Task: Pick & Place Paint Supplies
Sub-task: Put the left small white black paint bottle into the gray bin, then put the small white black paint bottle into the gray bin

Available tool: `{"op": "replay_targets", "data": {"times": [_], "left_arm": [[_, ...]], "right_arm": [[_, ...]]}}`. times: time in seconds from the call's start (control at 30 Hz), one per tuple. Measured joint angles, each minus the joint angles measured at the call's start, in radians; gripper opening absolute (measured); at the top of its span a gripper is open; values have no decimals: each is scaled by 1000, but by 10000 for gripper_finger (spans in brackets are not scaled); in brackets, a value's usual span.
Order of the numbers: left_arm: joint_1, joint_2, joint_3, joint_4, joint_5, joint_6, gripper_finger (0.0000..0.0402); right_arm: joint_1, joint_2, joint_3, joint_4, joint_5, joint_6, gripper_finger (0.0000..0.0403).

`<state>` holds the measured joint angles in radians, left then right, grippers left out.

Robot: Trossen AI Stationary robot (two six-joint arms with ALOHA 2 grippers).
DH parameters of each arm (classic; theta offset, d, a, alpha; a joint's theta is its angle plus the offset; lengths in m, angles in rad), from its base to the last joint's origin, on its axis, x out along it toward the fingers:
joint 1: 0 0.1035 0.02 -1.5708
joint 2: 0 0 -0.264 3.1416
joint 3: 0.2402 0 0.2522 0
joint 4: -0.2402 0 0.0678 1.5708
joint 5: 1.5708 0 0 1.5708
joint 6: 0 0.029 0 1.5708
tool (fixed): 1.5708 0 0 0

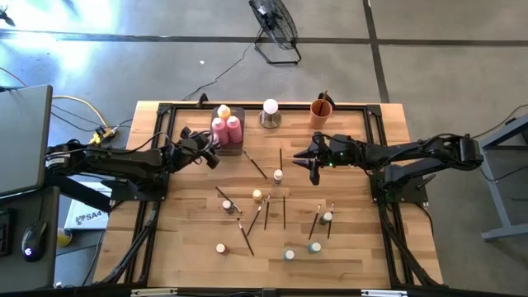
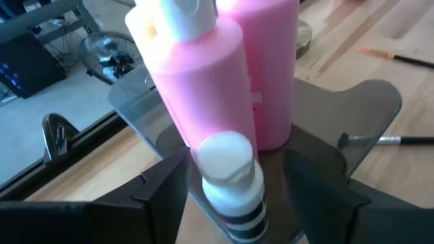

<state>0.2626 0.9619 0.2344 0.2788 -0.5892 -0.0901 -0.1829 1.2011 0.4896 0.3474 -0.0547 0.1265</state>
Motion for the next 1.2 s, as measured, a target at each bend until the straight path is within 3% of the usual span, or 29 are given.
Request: {"op": "replay_targets", "data": {"times": [0.3,0.47,0.63,0.93,1.2], "left_arm": [[0,-5,1,98,0,133,242],[-1,-5,56,63,24,139,242],[-2,-24,147,-96,113,138,242],[-2,-51,325,-489,139,24,242],[-2,-51,360,-536,169,6,242]], "right_arm": [[0,0,0,0,0,4,91],[0,0,0,0,0,4,91],[0,0,0,0,0,4,91],[0,0,0,0,0,2,91],[0,0,0,0,0,1,91]]}}
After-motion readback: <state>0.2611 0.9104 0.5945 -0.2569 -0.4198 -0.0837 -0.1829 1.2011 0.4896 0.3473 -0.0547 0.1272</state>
